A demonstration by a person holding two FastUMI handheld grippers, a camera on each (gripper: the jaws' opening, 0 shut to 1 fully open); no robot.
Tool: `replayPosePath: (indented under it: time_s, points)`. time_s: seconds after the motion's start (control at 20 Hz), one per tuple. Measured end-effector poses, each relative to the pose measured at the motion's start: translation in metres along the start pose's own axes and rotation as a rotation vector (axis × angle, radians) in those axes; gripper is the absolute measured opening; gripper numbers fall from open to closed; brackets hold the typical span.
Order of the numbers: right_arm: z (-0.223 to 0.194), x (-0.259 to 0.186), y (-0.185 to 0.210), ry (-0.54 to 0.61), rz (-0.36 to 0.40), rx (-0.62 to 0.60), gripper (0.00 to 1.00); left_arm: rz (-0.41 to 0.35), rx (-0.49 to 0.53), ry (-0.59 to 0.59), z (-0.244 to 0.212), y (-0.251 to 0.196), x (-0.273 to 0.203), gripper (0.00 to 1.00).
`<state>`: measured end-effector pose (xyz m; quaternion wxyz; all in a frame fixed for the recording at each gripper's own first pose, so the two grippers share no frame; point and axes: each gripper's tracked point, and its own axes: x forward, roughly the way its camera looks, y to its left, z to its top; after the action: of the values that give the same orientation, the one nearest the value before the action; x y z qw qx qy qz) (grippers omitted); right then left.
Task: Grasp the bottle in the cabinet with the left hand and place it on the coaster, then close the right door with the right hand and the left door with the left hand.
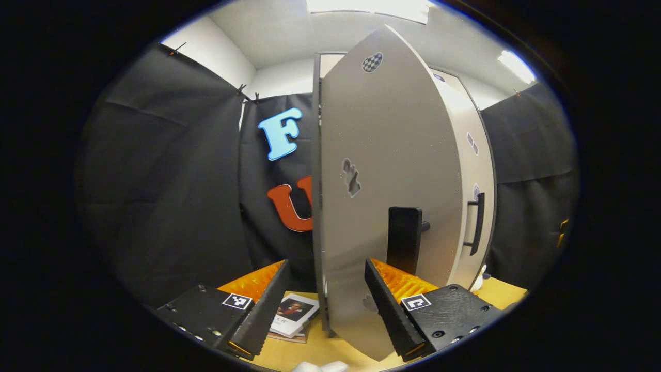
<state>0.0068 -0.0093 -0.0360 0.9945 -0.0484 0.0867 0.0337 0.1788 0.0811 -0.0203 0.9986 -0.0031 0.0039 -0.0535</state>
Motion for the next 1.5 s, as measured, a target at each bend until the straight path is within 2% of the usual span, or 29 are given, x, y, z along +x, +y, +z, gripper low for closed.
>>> replayPosePath:
  time_s: [0.1,0.25,0.5,0.75,1.05,1.5]
  points:
    - [0.003,-0.001,-0.001,-0.005,0.005,0.002,0.82,-0.002,0.022,-0.014,0.003,-0.015,0.011,0.89]
    - [0.008,-0.006,-0.007,-0.014,-0.013,-0.014,0.82,0.004,0.028,-0.006,0.001,-0.033,0.019,0.97]
    - [0.011,-0.005,-0.008,-0.025,-0.030,0.017,0.82,0.019,0.024,0.010,0.003,-0.044,0.005,0.96]
    - [0.016,-0.009,0.003,-0.047,-0.042,0.042,0.82,0.011,0.057,-0.001,0.012,-0.059,-0.035,0.95]
    - [0.017,-0.008,0.021,-0.070,-0.044,0.064,0.82,-0.024,0.044,-0.009,0.009,-0.079,-0.091,0.95]
    - [-0.003,-0.008,0.033,-0.069,-0.080,0.072,0.82,0.043,0.037,0.030,-0.037,-0.074,-0.162,0.95]
